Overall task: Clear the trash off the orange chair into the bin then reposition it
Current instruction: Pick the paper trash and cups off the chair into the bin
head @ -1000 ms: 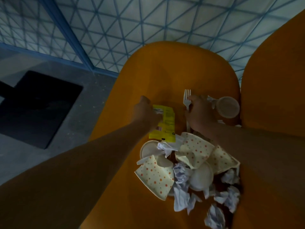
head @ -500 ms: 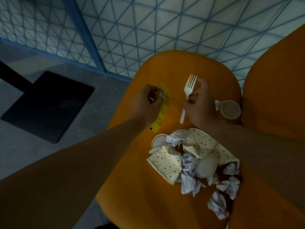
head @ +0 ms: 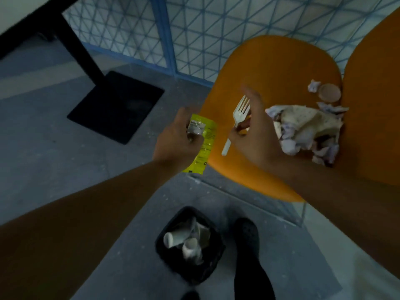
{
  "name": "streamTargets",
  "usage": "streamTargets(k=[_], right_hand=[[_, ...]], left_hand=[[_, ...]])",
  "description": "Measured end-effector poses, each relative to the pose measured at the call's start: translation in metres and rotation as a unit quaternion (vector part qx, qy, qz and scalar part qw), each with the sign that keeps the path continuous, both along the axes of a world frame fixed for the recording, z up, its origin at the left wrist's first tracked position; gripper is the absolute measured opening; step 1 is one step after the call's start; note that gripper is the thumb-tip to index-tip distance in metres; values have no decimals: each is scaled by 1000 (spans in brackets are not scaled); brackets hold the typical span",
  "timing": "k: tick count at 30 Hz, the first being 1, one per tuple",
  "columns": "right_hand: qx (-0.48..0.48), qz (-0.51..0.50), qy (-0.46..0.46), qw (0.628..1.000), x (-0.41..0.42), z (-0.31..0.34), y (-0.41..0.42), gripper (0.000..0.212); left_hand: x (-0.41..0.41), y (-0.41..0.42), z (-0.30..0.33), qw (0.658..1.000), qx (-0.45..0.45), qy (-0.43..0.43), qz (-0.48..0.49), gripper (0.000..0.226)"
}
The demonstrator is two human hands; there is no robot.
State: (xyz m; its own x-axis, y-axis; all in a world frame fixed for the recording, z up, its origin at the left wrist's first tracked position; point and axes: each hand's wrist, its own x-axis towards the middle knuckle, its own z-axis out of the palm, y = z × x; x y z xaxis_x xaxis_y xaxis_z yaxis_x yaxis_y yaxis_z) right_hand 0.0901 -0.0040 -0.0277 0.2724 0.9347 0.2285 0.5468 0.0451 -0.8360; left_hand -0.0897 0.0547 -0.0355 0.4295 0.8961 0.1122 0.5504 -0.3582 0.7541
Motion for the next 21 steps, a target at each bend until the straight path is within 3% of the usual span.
streamTargets(k=[3, 11, 16, 21], right_hand=[[-58, 29, 16, 998, -47, -21, -43, 76], [-141, 89, 47, 985, -101, -139, -128, 61], [-128, 78, -58, 987, -110, -209, -156, 55], [-87, 93, -79, 989, -117, -248, -168, 51]], left_hand=[[-48, -34, -25, 998, -19, 61, 8, 44], [-106, -104, -139, 991, -54, 116, -28, 34], [-110, -132, -219, 981, -55, 186, -26, 18], [-105, -141, -282, 960, -60, 270, -48, 13]])
